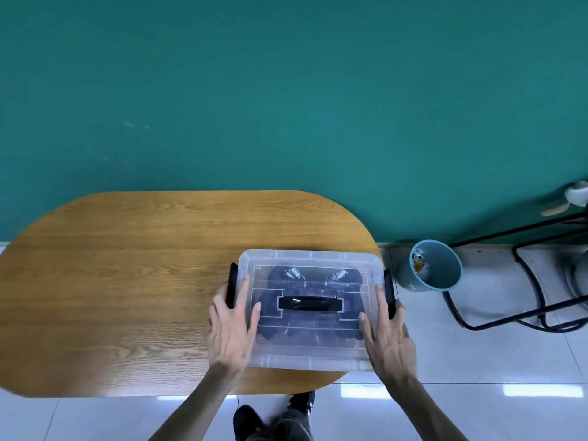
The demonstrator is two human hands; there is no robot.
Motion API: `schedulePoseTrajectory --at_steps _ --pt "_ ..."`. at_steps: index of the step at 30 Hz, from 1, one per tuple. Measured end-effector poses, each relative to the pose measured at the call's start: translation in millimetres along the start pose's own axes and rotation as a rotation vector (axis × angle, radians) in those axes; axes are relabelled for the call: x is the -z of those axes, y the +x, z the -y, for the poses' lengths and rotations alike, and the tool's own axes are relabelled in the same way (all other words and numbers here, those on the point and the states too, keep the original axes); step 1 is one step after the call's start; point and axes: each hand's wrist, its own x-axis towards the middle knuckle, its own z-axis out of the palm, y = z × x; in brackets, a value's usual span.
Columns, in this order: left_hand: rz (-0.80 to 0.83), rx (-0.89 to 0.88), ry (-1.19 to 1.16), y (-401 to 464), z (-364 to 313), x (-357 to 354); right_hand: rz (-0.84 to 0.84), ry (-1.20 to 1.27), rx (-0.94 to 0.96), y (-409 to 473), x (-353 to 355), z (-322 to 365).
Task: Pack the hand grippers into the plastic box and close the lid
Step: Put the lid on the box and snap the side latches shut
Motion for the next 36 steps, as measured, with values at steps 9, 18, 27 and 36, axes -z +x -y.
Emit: schedulePoseTrajectory --at_steps 9,18,27,36 --pt "0.092 0.012 0.266 4 -24 -8 -0.102 -0.136 -0.119 10 -9 36" --pt "0.029 0.100 0.381 1 -27 -22 -0.110 -0.178 -0.190 8 -18 44" --pt "-0.021 0.127 0.363 1 -31 -28 -0.148 -0.136 -0.193 7 -25 53" --pt "-0.058 0.112 0.321 0 -27 -29 -0.159 -0.151 -0.199 7 -31 53"
